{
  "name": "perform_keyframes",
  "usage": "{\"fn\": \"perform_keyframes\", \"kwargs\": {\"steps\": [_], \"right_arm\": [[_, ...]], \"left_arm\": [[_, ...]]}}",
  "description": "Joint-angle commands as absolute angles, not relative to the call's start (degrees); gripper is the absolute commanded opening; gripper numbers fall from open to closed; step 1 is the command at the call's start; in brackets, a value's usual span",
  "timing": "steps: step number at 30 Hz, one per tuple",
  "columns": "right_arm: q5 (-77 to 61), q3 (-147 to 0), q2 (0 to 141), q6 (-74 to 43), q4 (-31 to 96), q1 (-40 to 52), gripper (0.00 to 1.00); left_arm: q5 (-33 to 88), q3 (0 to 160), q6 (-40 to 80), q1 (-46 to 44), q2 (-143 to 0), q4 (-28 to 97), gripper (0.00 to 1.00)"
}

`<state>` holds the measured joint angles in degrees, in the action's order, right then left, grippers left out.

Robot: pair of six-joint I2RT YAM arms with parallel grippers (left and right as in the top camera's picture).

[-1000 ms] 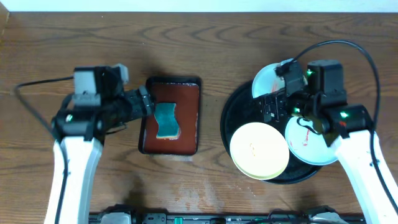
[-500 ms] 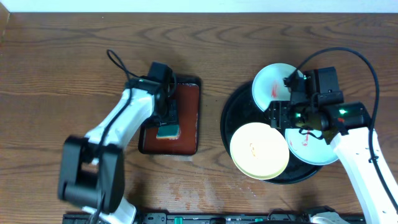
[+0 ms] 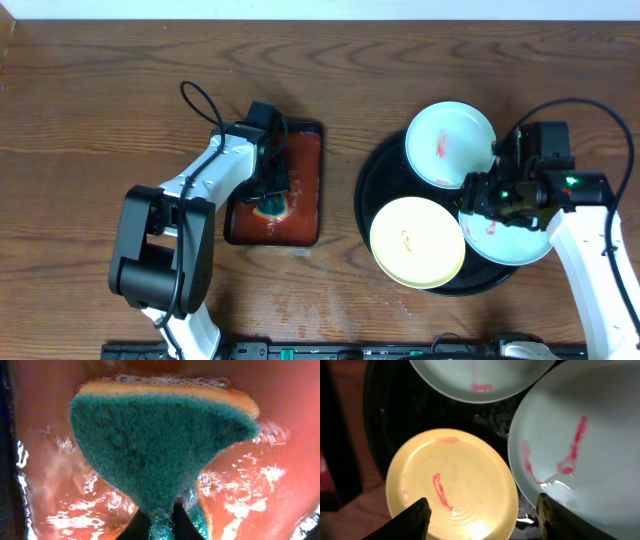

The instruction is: Clean dirty plates on tray and stack at the side

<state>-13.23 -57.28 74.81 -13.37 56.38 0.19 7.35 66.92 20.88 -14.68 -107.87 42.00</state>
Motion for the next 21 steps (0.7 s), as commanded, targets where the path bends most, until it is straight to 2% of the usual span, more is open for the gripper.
{"fn": "perform_keyframes", "kwargs": {"steps": [1, 10, 11, 14, 17, 21], "right_arm": [[-18.31, -53.89, 77.01, -8.45, 54.13, -1.21, 0.63], [-16.53, -47.18, 87.72, -9.17, 44.73, -1.19, 0.38], [-16.53, -46.81, 90.32, -9.15, 43.7, -1.19, 0.31], [-16.6, -46.48, 94.02, -9.21, 42.85, -1.06, 0.19], [-16.56, -46.04, 95.77, -10.24, 41.74, -0.91, 0.03], [-16.56, -46.02, 96.38, -11.77, 39.51, -0.82, 0.01]], "left_arm": [[6.44, 67.59, 17.74, -14.44, -104.71, 44.23, 0.08], [7.09, 67.79, 17.58, -15.84, -88.44, 47.11, 0.07], [7.09, 67.79, 17.58, -16.62, -86.32, 47.55, 0.07], [8.36, 67.79, 17.63, -17.82, -82.67, 47.94, 0.08], [11.18, 67.79, 17.63, -17.82, -80.23, 46.98, 0.08], [11.35, 67.79, 17.61, -17.82, -77.67, 45.76, 0.07]]}}
